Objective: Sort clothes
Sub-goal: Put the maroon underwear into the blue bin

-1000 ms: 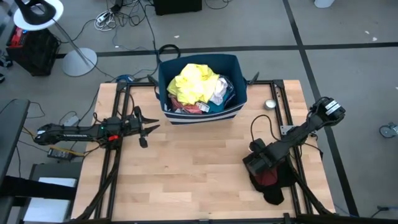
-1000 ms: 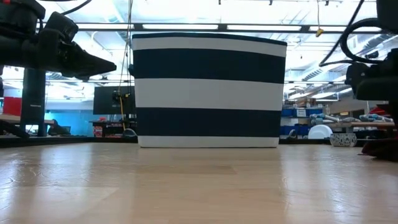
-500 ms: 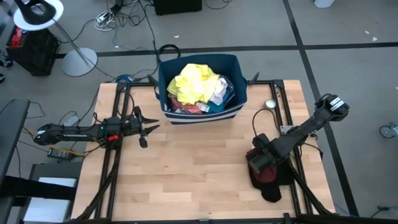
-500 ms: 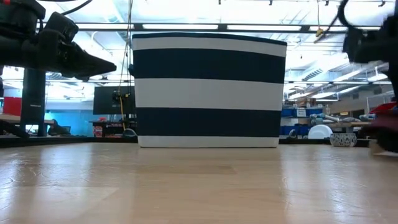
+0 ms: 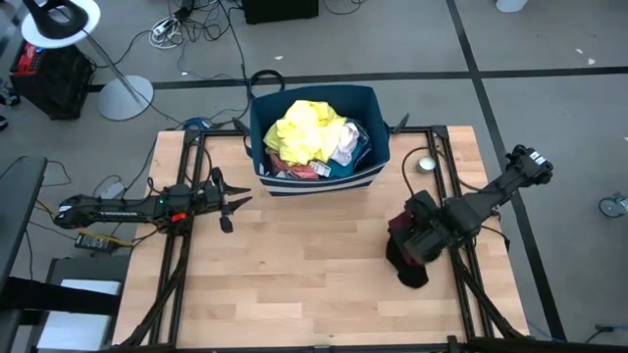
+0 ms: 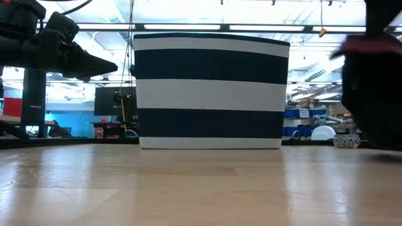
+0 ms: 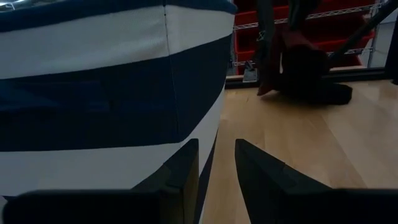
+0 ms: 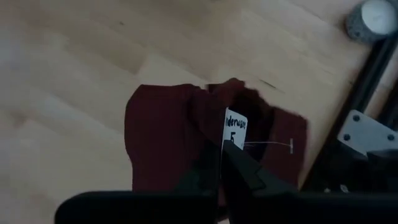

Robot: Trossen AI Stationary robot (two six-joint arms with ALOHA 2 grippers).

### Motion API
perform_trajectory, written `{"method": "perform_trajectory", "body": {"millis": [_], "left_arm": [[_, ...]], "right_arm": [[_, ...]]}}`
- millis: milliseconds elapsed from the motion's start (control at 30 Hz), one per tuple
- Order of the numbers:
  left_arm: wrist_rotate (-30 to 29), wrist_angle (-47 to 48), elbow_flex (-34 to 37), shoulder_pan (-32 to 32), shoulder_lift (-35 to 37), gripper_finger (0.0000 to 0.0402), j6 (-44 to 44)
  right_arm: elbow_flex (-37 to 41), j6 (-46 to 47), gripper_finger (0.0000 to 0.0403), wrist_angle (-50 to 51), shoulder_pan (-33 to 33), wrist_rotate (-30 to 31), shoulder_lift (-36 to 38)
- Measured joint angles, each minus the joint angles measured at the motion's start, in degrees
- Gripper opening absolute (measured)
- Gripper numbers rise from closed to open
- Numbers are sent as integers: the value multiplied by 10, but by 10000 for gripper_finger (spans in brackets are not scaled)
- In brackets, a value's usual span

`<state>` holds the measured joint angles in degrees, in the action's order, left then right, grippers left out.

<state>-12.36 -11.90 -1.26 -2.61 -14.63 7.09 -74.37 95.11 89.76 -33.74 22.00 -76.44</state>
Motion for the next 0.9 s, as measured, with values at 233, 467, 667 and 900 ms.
{"method": "perform_trajectory", "body": {"millis": [233,467,667,900], "left_arm": [[0,-3,0,0,0,110,1],[-1,-3,0,0,0,110,2],[-1,-3,0,0,0,110,2],[-1,-3,0,0,0,110,2]], "right_arm": [[-32,-33,6,1,9,25,1],[-20,-39,23,-7,9,44,-2],[-11,-51,35,-27,9,57,-2],[8,-53,23,-43,9,61,-2]]}}
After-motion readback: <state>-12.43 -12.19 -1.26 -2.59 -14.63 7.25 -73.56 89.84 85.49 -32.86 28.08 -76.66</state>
